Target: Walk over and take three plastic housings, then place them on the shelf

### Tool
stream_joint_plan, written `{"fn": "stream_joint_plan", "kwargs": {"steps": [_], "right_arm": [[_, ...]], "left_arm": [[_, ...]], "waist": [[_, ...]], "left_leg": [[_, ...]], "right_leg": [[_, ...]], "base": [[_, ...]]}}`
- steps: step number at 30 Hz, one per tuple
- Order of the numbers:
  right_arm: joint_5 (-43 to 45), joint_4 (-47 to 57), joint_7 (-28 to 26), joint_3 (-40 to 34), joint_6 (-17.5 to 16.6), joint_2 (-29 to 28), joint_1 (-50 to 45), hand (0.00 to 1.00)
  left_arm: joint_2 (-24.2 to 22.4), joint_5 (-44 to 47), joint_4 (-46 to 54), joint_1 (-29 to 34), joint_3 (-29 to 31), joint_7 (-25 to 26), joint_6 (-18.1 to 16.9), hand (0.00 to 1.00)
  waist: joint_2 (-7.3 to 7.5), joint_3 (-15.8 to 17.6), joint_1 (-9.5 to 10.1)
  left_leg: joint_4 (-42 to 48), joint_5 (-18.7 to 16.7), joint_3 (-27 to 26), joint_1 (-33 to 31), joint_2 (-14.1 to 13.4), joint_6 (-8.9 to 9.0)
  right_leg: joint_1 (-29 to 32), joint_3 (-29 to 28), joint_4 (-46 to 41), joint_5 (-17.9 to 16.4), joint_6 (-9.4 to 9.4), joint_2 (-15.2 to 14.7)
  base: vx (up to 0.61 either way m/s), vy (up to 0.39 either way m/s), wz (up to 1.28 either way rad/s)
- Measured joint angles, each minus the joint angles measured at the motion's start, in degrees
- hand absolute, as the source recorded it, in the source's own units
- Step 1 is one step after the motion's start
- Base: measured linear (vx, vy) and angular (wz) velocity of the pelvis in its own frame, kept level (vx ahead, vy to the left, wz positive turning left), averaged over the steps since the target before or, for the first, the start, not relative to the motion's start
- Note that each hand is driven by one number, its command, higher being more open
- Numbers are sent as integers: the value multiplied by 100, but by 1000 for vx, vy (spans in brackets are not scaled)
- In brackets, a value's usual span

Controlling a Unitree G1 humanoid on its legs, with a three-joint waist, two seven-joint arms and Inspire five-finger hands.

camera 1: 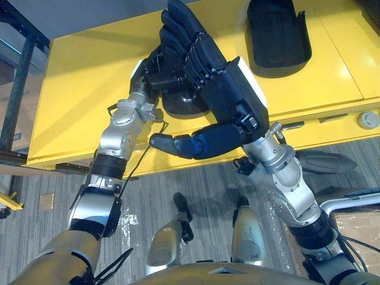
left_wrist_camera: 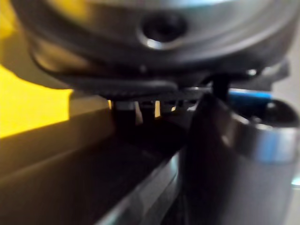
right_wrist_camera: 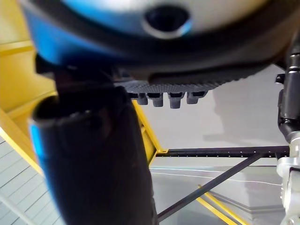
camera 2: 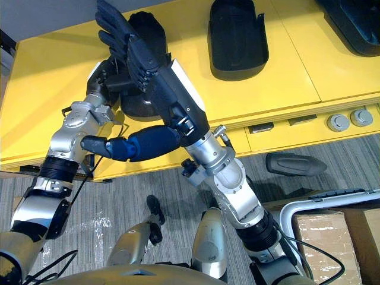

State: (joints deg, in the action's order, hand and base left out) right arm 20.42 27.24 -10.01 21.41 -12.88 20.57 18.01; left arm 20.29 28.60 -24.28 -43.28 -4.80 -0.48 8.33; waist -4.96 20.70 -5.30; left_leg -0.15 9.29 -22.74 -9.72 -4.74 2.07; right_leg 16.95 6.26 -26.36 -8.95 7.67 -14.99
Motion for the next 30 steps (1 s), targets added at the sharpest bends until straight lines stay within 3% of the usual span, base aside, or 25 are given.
{"fn": "stream_joint_plan", "kwargs": {"steps": [6, 13, 19, 30], "right_arm": [[-125, 76, -8, 7, 0, -10, -367, 100], [-216, 69, -15, 8, -5, -24, -876, 100], [-446, -411, 19, -27, -115, -140, -1206, 100], [-445, -1370, 440, -220, -211, -442, -1610, 100]], "left_arm": [[23, -15, 16, 66, -5, -68, 74, 100], [76, 7, 17, 349, 27, -17, 119, 100], [75, -5, -140, 629, 167, 578, 45, 100], [135, -882, -484, 583, 544, 1922, -70, 100]], "waist": [[3, 2, -1], [4, -16, -139], [37, -320, -290], [65, -956, -331]], "left_leg": [[-11, -35, -46, 141, 6, -6], [-184, -113, -71, 615, 14, 3], [-462, 53, -19, 937, 14, 21], [-470, 29, 129, 1125, -49, 49]], "right_leg": [[-193, -4, 145, 59, 38, 2], [-713, 99, 383, 64, 47, 25], [-1081, 180, 692, 86, 59, 163], [-1661, 307, 1464, 399, 37, 345]], "base": [[35, -22, -4], [59, -22, -4], [85, -38, 2], [14, 7, 1]]}}
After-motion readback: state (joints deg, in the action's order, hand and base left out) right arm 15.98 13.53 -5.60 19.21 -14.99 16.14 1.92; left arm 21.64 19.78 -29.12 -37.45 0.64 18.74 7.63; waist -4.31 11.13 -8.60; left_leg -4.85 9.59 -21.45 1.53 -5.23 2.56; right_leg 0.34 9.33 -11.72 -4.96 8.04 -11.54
